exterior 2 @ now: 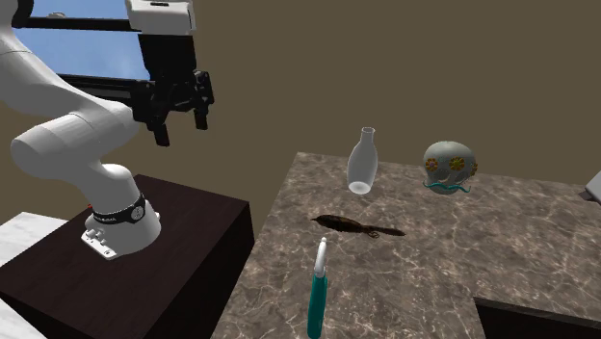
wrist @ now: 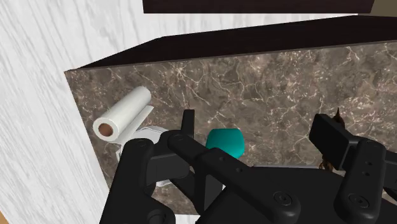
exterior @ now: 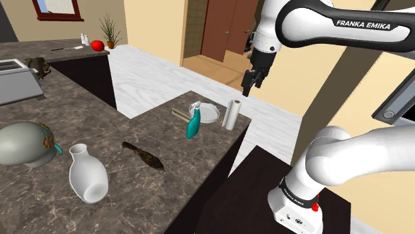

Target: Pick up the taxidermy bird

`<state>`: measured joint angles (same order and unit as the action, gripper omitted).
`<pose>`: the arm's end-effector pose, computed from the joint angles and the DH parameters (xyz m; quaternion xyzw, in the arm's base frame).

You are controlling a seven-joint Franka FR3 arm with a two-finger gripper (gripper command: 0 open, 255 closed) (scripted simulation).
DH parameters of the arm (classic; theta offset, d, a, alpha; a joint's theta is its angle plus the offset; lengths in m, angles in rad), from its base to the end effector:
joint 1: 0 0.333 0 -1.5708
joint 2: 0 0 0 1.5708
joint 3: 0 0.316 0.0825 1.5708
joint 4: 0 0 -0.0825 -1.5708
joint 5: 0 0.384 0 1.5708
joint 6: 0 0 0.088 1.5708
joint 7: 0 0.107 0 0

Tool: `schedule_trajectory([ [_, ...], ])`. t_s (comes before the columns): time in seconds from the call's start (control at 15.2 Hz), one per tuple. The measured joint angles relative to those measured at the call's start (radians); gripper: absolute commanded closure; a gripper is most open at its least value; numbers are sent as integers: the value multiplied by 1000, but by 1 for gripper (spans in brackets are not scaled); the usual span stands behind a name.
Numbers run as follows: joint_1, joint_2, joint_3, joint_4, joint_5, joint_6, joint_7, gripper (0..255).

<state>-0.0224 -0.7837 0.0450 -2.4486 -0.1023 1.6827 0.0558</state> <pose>0.3155 0.0002 0.5562 0.9976 -0.0177 0.0107 0.0664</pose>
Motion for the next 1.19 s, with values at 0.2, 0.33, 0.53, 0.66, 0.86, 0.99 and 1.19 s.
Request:
schedule_trajectory([
  [0.2,6,25,10,-13,7,38,12,0],
  [0.33,16,69,28,-23,20,93,33,0],
  [0.53,28,142,50,-48,32,195,59,0],
  [0.66,35,199,66,-55,38,261,77,0],
  [0.86,47,284,97,-57,48,353,112,0],
  [0.99,54,349,117,-50,49,414,136,0],
  [1.19,57,451,141,-30,41,500,164,0],
])
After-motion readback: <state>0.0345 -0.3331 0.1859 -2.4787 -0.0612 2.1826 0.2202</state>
